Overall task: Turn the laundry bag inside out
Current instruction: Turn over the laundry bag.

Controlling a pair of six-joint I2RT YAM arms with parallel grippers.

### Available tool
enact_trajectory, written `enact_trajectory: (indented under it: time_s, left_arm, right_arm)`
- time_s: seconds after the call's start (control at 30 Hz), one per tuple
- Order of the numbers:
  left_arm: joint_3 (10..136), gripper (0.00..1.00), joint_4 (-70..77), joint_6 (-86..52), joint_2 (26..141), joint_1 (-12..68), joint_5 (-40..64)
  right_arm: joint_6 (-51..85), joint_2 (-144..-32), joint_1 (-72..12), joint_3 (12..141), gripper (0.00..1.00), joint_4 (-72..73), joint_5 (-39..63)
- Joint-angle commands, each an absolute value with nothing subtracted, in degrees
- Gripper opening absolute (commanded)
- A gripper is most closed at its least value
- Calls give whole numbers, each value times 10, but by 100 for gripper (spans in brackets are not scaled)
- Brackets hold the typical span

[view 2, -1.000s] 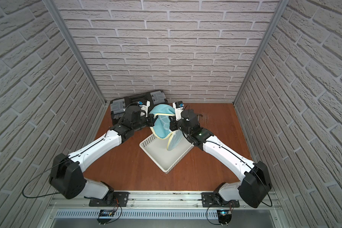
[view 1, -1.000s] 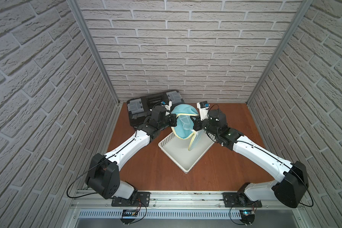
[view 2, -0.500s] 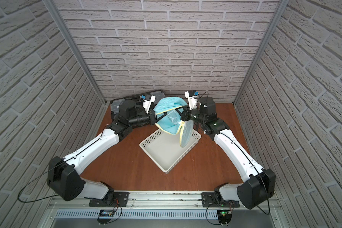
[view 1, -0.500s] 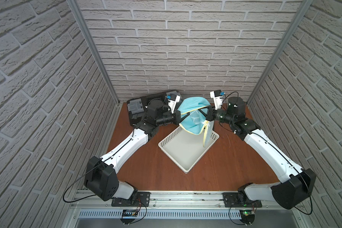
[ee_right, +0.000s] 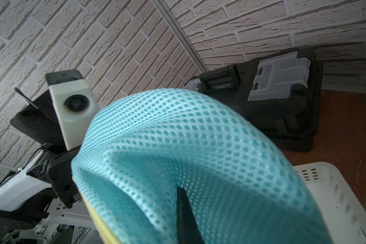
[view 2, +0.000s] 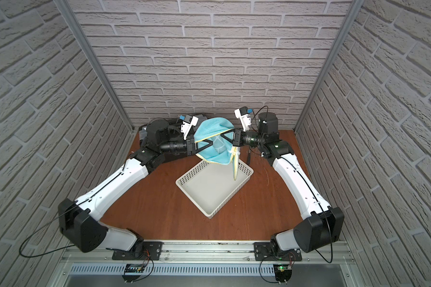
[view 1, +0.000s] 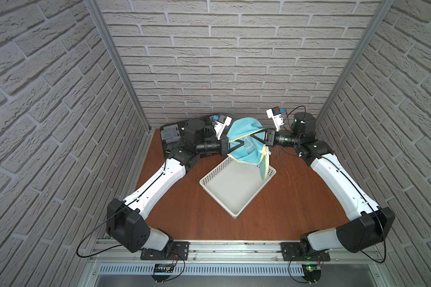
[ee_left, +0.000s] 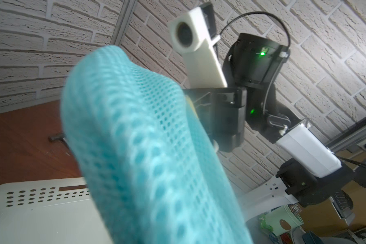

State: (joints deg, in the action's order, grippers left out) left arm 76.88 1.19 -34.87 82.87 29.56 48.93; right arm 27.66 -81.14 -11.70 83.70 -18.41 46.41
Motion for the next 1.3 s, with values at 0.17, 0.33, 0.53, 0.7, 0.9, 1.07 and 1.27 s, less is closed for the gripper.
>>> enact_trajectory:
  time_s: [0.17, 0.33, 0.53, 0.7, 0.9, 1.07, 1.27]
  left_arm:
    - [807, 0, -46, -319, 850, 273, 505]
    - [833, 0, -125, -276, 859, 276, 501]
    - [842, 0, -121, -274, 861, 301, 575]
    - [847, 0, 53, -373, 857, 339, 637]
    - [914, 0, 188, -444, 878, 384, 695]
    - [939, 0, 255, -453, 873, 411, 703]
    - [923, 0, 272, -349, 841, 428, 678]
  right_arm:
    - [306, -776, -33, 839, 3, -198, 455]
    - [357, -813, 33, 875, 3, -187, 515]
    - [337, -892, 54, 935, 3, -242, 495]
    - [299, -936, 8, 924, 3, -259, 433]
    - [327, -988, -60, 853, 3, -174, 430]
    - [388, -1028, -97, 815, 3, -54, 483]
    - [487, -1085, -144, 776, 15, 99, 550]
